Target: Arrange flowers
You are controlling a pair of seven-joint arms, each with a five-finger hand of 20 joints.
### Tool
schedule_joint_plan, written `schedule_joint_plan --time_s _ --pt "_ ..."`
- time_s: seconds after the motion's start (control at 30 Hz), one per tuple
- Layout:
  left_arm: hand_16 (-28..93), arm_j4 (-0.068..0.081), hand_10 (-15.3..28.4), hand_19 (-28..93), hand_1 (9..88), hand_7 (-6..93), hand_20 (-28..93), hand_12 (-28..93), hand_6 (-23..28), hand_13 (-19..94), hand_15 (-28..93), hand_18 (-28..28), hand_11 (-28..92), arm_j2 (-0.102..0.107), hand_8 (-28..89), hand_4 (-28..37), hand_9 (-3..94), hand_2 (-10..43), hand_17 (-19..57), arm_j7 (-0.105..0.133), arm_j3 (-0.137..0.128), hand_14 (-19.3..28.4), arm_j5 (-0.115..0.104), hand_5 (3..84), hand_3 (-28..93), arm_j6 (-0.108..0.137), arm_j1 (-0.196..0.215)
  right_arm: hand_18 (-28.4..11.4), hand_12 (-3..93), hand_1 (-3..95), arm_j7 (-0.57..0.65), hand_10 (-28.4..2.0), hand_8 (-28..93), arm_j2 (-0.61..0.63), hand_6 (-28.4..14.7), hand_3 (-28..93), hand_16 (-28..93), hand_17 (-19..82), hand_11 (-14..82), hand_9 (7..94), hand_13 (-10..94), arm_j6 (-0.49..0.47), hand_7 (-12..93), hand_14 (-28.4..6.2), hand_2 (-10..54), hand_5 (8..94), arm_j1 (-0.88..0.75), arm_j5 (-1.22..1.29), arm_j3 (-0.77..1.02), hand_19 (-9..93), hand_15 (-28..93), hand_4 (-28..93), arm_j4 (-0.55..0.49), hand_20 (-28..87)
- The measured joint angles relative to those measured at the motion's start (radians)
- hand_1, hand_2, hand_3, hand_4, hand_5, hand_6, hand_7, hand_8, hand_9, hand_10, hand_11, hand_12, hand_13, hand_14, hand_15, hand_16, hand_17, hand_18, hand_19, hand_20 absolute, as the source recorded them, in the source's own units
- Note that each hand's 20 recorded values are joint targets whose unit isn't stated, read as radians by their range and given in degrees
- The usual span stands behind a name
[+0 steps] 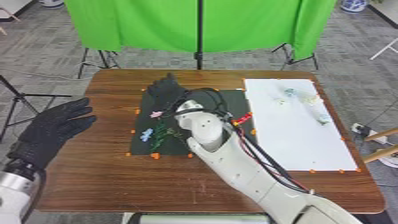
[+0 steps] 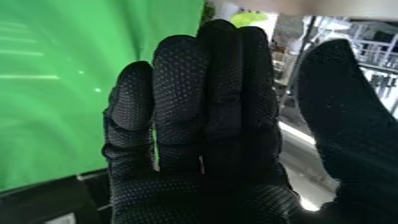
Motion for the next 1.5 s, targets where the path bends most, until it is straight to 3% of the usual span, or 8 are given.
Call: schedule_joint_plan --time_s 0.13,0.27,0.5,0.67,0.97,1.2,1.33,1.5 --pt "-2 -0.011 12.5 52 29.4 14.0 2 17 5.7 28 38 22.3 22 -0.016 -7 -23.2 34.6 5.6 -6.3 0.01 -0.011 15.8 0.0 40.5 68 0.003 0.028 -16.0 24.6 26.5 -0.003 -7.7 -25 0.035 1.5 89 20 25 42.0 58.3 56 -0.025 37 -4.9 -6.6 53.6 0.015 0.067 0.0 76 64 -28 -0.069 40" --pt "-2 -0.021 12.1 52 29.2 16.5 2 17 5.2 28 39 22.3 24 -0.037 -9 -22.9 35.1 5.4 -6.2 0.02 -0.016 15.7 0.001 40.5 69 0.008 0.053 -16.5 22.0 23.3 -0.003 -10.6 -23 0.086 -1.0 90 15 19 37.8 42.7 40 -0.085 35 -7.0 -7.8 41.1 0.026 0.147 0.061 69 57 -28 -0.137 37" --pt "-3 -0.029 12.0 52 29.0 18.5 2 17 4.8 28 40 22.3 26 -0.057 -10 -23.3 35.1 5.2 -6.1 0.038 -0.018 15.6 0.001 40.3 69 0.018 0.085 -18.2 22.3 20.1 0.154 -13.0 -16 0.266 -4.8 90 15 11 22.2 27.8 24 -0.148 23 -10.8 -8.7 28.2 0.058 0.322 0.172 56 32 -27 -0.188 24" --pt "-3 -0.032 12.1 52 29.0 19.3 2 16 4.8 28 40 22.3 26 -0.063 -10 -23.7 35.2 5.0 -6.1 0.039 -0.023 15.6 0.001 40.5 69 0.021 0.091 -18.8 22.6 20.6 0.223 -12.7 -16 0.45 -5.3 90 17 11 21.7 29.2 29 -0.215 22 -9.7 -9.1 27.4 -0.024 0.423 0.356 55 30 -28 -0.32 22" --pt "-3 -0.031 12.1 52 29.0 19.5 2 16 4.7 28 41 22.4 26 -0.064 -11 -24.0 35.2 4.9 -6.1 0.032 -0.022 15.8 0.001 40.5 70 0.02 0.08 -17.9 21.5 23.4 0.322 -9.8 -19 0.736 -3.4 89 15 15 35.3 40.7 41 -0.209 27 -6.3 -9.5 37.3 -0.34 0.425 0.63 60 46 -28 -0.48 25" --pt "-3 -0.029 12.0 52 29.0 19.8 1 16 4.6 28 41 22.3 27 -0.064 -11 -24.2 35.2 4.9 -6.2 0.022 -0.022 15.7 0.002 40.5 70 0.016 0.069 -18.0 21.2 23.8 0.339 -9.2 -19 0.774 -3.0 89 15 15 36.0 41.0 42 -0.296 27 -6.4 -9.5 37.5 -0.527 0.413 0.756 60 46 -28 -0.492 25" --pt "-3 -0.029 12.1 52 29.0 19.9 1 16 4.6 28 41 22.3 27 -0.067 -11 -24.2 35.2 4.9 -6.1 0.017 -0.025 15.7 0.003 40.5 70 0.012 0.07 -18.0 21.2 23.0 0.343 -9.5 -19 0.773 -3.4 89 15 15 35.4 40.0 41 -0.376 26 -6.5 -9.5 35.8 -0.572 0.433 0.771 60 46 -28 -0.488 26" --pt "-4 -0.029 12.1 52 28.7 19.8 1 16 4.7 28 41 22.4 27 -0.07 -11 -24.3 35.2 4.8 -6.2 0.015 -0.026 15.7 0.005 40.5 70 0.008 0.07 -18.0 21.3 22.8 0.343 -9.6 -18 0.764 -3.5 89 15 15 35.0 39.6 42 -0.398 25 -6.3 -9.5 34.7 -0.6 0.44 0.782 60 47 -28 -0.487 26"
